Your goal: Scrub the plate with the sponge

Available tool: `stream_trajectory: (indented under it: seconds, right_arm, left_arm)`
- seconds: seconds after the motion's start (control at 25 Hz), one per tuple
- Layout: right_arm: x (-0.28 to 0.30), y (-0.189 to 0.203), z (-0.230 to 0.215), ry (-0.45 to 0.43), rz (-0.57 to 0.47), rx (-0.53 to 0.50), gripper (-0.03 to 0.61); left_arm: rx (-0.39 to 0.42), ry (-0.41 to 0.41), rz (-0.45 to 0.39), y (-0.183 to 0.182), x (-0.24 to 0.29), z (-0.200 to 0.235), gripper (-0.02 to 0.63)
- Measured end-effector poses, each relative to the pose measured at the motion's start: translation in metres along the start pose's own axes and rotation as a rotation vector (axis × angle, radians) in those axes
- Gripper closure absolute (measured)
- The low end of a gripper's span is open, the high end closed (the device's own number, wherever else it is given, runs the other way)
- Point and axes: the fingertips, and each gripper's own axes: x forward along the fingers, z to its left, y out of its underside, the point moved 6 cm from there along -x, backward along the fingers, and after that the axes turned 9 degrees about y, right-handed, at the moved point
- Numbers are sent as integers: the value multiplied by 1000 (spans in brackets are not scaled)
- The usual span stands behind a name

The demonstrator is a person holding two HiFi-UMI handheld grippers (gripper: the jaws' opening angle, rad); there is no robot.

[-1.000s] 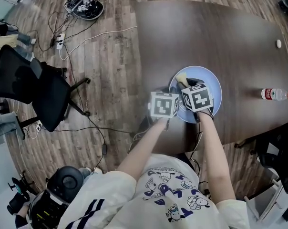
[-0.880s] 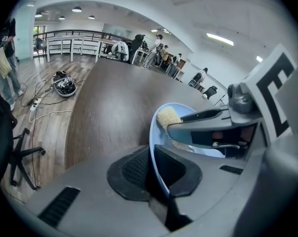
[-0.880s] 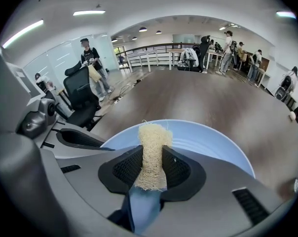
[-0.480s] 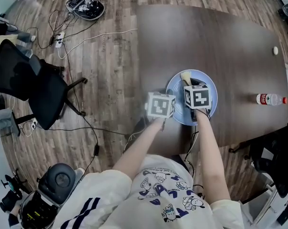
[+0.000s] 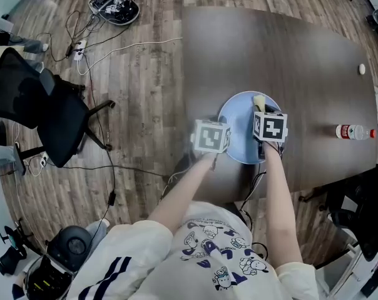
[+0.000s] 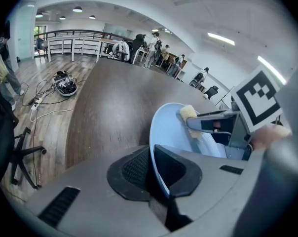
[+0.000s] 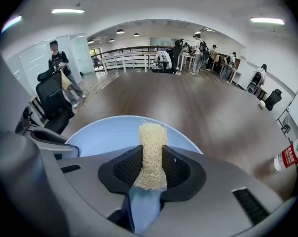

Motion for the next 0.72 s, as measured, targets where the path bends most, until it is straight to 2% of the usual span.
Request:
stream_trajectory:
  seconds: [0.32,0.52,0.72]
  right_arm:
    - [-7,13,-24,73,39,38,459]
    - [-11,24,-33,106,99,48,459]
    - [-14,31,-38,115,132,47,459]
  left_arm:
    - [-19,-3,-2,-1,-1,0,581]
    - [-48,-21,-10,1,-1,0,581]
    - [-83,-22,-16,0,-1,1,581]
